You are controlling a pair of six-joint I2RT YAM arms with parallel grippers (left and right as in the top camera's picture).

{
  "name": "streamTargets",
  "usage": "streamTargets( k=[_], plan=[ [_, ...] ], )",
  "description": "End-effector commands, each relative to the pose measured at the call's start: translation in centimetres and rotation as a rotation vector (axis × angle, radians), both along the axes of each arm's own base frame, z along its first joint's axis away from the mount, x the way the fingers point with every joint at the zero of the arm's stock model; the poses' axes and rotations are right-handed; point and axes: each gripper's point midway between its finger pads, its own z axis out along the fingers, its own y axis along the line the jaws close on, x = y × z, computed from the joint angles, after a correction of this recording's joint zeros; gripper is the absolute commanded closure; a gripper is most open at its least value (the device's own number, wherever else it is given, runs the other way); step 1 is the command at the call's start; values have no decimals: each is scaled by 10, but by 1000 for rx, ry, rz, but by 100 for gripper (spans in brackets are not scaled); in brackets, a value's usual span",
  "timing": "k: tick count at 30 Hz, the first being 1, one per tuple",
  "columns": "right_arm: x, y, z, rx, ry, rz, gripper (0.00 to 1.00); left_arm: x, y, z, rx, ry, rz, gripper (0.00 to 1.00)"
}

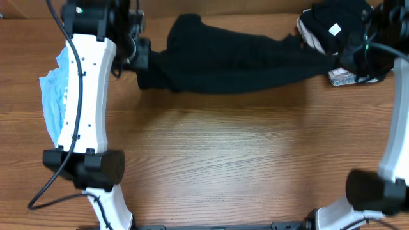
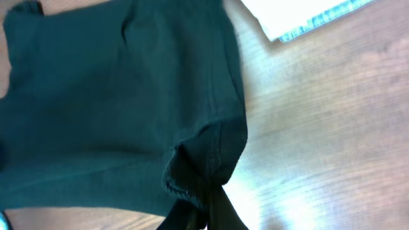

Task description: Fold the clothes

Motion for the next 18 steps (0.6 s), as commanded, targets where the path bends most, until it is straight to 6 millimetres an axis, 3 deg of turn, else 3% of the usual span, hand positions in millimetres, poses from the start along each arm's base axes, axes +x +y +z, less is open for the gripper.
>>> streamTargets(
  k=[1, 5, 11, 15, 18],
  plan=[
    [-27, -3, -27, -13, 76, -41, 96, -36, 2, -16, -2, 106, 67, 96],
    [-64, 2, -79, 13, 184, -78, 96, -62, 1, -48, 20, 247, 93, 96],
    [-117, 7, -140, 50, 352, -164, 96, -88, -17, -90, 56, 376, 41, 96],
    [-147, 12, -166, 72, 448, -211, 96, -103, -29, -114, 85, 431, 33, 96],
    [-153, 19, -174, 115, 460, -256, 96, -113, -29, -128, 122, 463, 59, 96]
  ],
)
